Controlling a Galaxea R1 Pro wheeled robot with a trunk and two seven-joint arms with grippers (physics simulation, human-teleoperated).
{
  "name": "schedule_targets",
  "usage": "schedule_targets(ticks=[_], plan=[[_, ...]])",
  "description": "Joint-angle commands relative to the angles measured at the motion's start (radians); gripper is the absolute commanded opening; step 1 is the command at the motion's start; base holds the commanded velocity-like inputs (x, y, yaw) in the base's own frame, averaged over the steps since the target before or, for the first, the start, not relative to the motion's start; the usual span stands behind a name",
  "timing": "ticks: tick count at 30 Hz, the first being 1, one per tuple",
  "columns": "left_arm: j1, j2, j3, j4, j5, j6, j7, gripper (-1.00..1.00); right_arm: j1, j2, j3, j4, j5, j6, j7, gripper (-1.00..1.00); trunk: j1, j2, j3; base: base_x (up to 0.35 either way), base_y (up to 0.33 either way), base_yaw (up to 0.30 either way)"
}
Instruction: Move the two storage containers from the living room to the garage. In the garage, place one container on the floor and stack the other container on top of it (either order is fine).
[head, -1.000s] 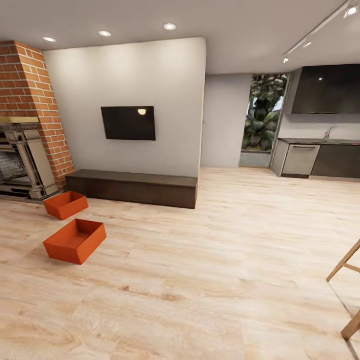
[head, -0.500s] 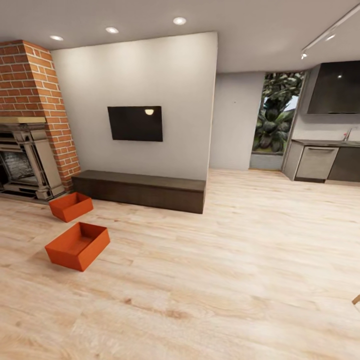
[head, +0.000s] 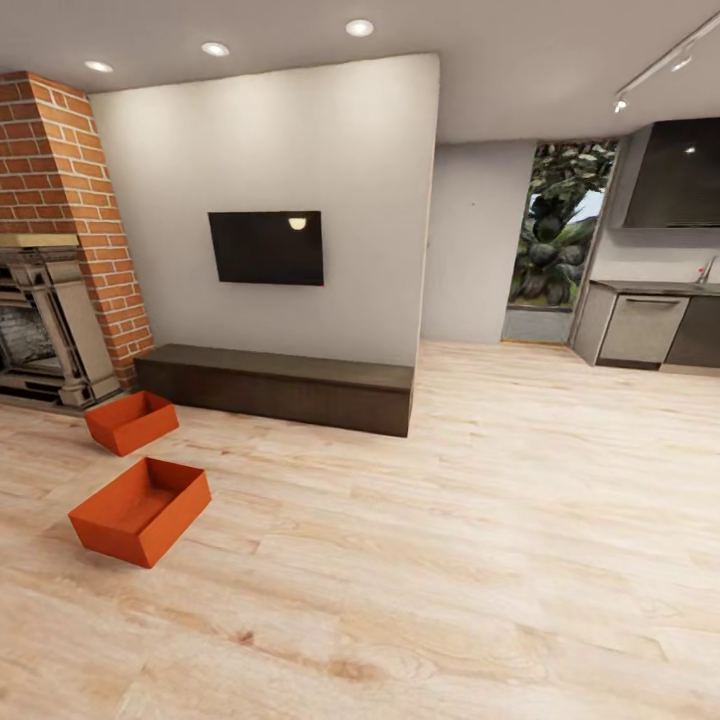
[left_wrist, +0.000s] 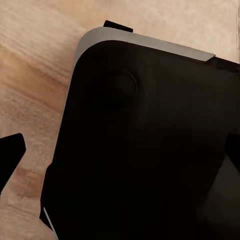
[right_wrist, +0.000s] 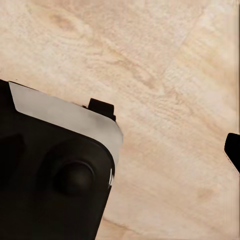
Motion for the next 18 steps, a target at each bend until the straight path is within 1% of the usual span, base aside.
schedule_targets(ticks=[1, 18], plan=[[0.000, 0.000, -0.001, 0.000, 0.004, -0.002, 0.000, 1.00, -0.001, 0.002, 0.001, 0.003, 0.010, -0.006, -0.006, 1.00, 0.001, 0.000, -0.001, 0.326, 0.000, 0.000], [0.000, 0.000, -0.001, 0.003, 0.004, -0.002, 0.000, 1.00, -0.001, 0.000, -0.005, 0.003, 0.001, -0.006, 0.004, 1.00, 0.001, 0.000, -0.001, 0.326, 0.000, 0.000]])
